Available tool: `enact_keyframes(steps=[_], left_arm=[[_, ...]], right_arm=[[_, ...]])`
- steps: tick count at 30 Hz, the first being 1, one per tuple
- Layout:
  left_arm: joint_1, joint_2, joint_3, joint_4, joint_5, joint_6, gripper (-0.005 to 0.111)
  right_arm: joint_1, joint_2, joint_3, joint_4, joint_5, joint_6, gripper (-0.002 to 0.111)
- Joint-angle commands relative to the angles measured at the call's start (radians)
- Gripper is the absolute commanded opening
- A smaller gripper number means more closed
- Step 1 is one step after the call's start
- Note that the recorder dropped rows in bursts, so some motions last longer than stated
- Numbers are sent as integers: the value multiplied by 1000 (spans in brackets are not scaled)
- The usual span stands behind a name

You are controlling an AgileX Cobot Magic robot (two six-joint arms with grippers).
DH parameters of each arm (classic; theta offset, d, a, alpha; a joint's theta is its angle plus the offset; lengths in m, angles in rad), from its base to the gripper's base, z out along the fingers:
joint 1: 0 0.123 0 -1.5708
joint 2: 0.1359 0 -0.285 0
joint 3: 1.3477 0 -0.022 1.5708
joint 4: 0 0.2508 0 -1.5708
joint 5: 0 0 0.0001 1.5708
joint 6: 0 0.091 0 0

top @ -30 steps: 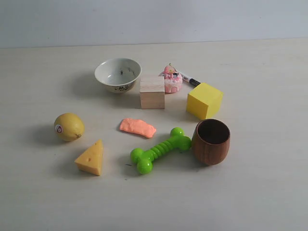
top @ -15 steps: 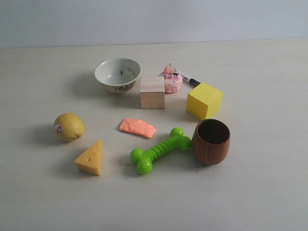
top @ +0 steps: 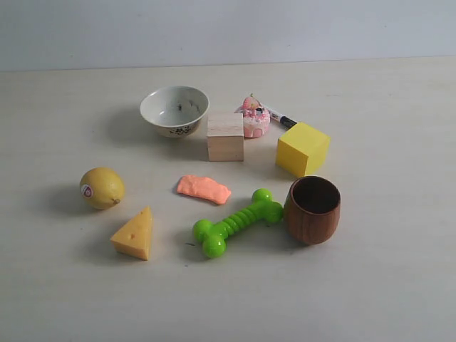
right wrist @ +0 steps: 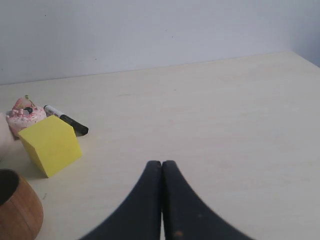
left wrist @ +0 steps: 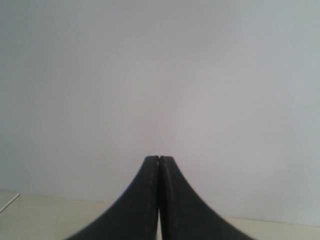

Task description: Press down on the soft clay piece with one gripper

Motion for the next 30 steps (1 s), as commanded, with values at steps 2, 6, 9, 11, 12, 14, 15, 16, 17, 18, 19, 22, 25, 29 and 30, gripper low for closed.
enact_keyframes(steps=[2, 6, 9, 11, 12, 14, 15, 16, 17, 18, 19, 22, 25, 29, 30], left_arm=[[-82, 244, -262, -14, 228, 41, 0], [-181, 447, -445, -141, 393, 260, 0], [-252, 579, -561, -314, 537, 516, 0], [-291, 664, -628, -414, 642, 631, 0], [-306, 709, -663, -453, 689, 672, 0], [-326, 798, -726, -500, 751, 685, 0], [-334, 841, -754, -510, 775, 685, 0], [-343, 882, -780, -514, 799, 685, 0], [-351, 913, -800, -516, 816, 685, 0], [-361, 951, -821, -524, 835, 685, 0], [-372, 986, -842, -532, 854, 685, 0], [-410, 1084, -894, -532, 892, 695, 0], [-452, 1199, -953, -532, 939, 685, 0], [-508, 1348, -1029, -516, 1017, 628, 0], [-518, 1379, -1045, -501, 1027, 602, 0]], right_arm=[[-4, -6, 5, 0, -1, 1, 0], [-4, -6, 5, 0, -1, 1, 0], [-4, -6, 5, 0, -1, 1, 0], [-4, -6, 5, 0, -1, 1, 0], [-4, -6, 5, 0, -1, 1, 0], [-4, -6, 5, 0, -1, 1, 0], [-4, -6, 5, 0, -1, 1, 0], [-4, -6, 5, 0, -1, 1, 0], [-4, -6, 5, 0, -1, 1, 0], [-4, -6, 5, 0, -1, 1, 0], [-4, -6, 5, 0, -1, 1, 0], [-4, -6, 5, 0, -1, 1, 0], [-4, -6, 5, 0, -1, 1, 0], [-4, -6, 5, 0, -1, 1, 0], [-4, -6, 5, 0, -1, 1, 0]])
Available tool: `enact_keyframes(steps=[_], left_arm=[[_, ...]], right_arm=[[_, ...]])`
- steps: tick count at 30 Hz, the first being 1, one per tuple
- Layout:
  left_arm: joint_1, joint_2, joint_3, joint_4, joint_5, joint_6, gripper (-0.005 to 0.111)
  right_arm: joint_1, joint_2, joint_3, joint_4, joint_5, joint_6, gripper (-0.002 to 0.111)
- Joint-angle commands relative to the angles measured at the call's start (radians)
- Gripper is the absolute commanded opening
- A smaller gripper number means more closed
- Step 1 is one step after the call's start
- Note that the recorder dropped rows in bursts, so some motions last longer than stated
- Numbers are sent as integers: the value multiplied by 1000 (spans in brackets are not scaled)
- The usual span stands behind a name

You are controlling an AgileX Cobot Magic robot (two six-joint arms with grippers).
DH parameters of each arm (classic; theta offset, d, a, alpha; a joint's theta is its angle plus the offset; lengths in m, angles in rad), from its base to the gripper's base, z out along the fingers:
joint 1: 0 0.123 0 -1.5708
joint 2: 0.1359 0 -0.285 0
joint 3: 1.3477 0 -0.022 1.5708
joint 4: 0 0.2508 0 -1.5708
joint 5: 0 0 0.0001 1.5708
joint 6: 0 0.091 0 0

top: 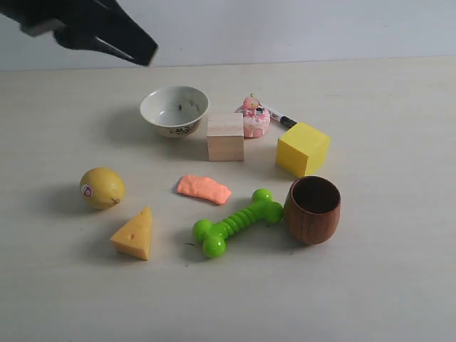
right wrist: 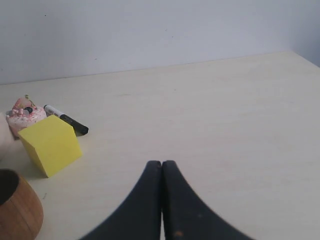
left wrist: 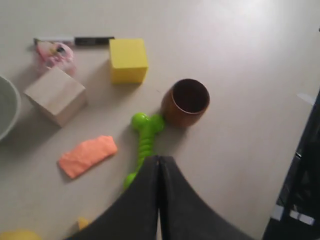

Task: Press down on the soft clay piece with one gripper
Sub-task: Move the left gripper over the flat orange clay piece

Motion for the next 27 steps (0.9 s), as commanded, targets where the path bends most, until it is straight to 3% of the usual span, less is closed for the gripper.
enact_keyframes(steps=[1, 6, 10, 17, 27], left_arm=[[-58, 160, -89, 49, 70, -111, 0], [-87, 330, -183, 215, 104, -296, 0], [-89, 438, -241, 242, 149, -396, 0], [-89, 556, -270, 241, 100, -380, 0], [-89, 573, -270, 224, -16, -380, 0]], right_arm=[[-4, -6, 5, 0, -3, 1, 0], [-4, -6, 5, 0, -3, 1, 0], [-4, -6, 5, 0, -3, 1, 0], [-4, -6, 5, 0, -3, 1, 0], [-4, -6, 5, 0, -5, 1, 0]])
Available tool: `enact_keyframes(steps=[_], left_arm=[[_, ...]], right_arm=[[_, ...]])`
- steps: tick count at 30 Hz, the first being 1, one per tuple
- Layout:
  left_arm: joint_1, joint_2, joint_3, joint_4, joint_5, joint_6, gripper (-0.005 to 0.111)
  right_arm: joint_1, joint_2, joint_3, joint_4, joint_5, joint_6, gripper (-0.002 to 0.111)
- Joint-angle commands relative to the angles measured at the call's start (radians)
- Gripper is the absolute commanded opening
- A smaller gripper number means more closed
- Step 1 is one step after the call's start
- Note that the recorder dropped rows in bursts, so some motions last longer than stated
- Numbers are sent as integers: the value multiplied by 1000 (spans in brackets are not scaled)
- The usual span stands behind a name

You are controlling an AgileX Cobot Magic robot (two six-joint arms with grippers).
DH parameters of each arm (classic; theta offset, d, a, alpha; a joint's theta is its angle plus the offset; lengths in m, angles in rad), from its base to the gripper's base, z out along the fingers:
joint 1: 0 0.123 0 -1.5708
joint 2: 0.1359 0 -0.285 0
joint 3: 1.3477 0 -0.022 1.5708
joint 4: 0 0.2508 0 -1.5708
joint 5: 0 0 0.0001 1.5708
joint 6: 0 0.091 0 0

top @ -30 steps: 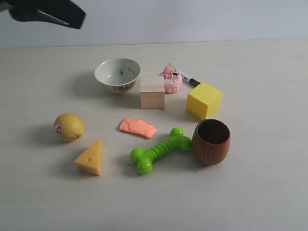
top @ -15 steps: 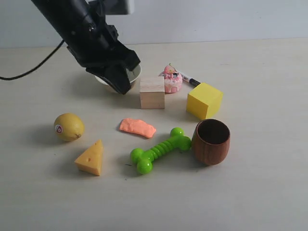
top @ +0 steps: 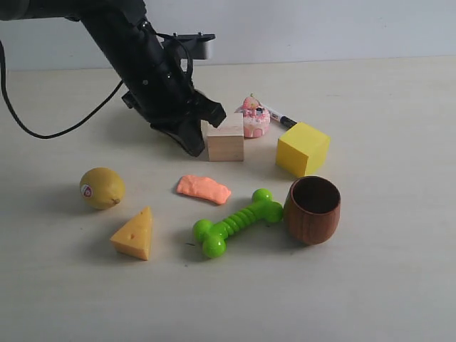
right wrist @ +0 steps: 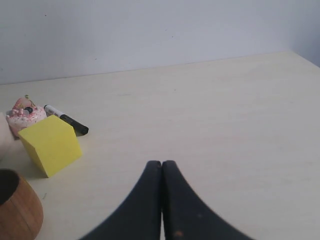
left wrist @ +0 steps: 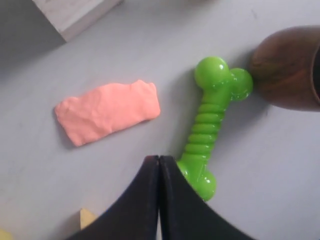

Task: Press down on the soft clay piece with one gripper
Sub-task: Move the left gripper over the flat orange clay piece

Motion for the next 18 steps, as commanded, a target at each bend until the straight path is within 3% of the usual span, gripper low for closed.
enact_keyframes(steps=[1, 18], left_arm=[[-4, 1, -10, -16, -55, -6, 0], [-4, 37, -8, -74, -79, 5, 0]], right_arm=[[-4, -6, 5, 0, -5, 1, 0], [-4, -6, 5, 0, -5, 1, 0]])
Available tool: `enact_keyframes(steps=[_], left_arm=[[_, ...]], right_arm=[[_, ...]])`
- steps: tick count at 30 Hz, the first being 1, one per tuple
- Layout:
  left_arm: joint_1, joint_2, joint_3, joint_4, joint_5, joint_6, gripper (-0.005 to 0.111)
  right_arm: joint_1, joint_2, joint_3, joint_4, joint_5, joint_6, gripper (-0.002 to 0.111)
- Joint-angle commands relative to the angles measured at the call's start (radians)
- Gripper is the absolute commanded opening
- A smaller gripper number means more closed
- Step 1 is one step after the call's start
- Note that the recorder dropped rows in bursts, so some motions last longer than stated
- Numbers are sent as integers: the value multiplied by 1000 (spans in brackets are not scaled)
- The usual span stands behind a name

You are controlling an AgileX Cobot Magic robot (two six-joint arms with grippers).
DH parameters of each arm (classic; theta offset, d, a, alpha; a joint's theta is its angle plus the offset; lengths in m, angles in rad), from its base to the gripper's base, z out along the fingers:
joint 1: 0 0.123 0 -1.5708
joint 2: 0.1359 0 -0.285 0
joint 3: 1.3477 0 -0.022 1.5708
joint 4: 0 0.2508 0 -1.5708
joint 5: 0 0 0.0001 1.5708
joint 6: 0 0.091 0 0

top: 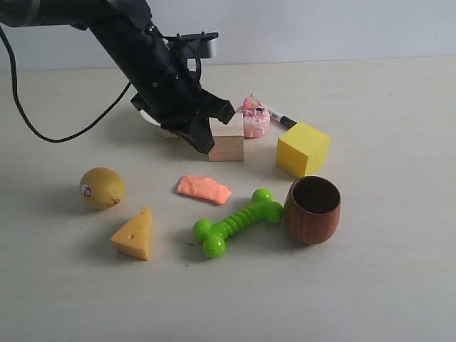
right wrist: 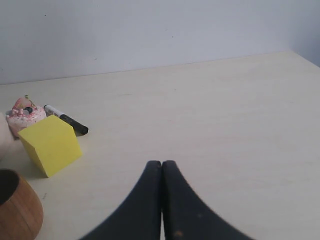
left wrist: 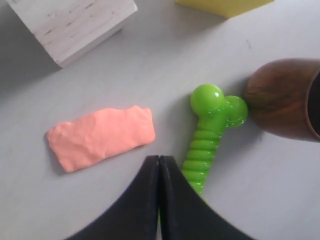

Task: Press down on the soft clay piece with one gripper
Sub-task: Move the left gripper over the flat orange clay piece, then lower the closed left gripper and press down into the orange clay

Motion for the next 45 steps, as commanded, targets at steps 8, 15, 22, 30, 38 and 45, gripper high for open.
enact_keyframes(steps=[8, 15, 22, 30, 38, 45], left_arm=[[-4, 15, -6, -112, -44, 5, 0], [-51, 36, -6, 164, -48, -198, 0], [-118, 65, -24, 200, -84, -244, 0], [-141, 145, -117, 322, -15, -348, 0], [-146, 179, -128, 398, 18, -420, 0], [-146, 196, -126, 400, 0, -422, 0]], right_arm=[[-4, -6, 5, 0, -5, 1, 0], [-4, -6, 5, 0, -5, 1, 0], [-4, -6, 5, 0, -5, 1, 0], [-4, -6, 5, 0, -5, 1, 0], [-4, -6, 5, 0, -5, 1, 0], [-4, -6, 5, 0, -5, 1, 0]])
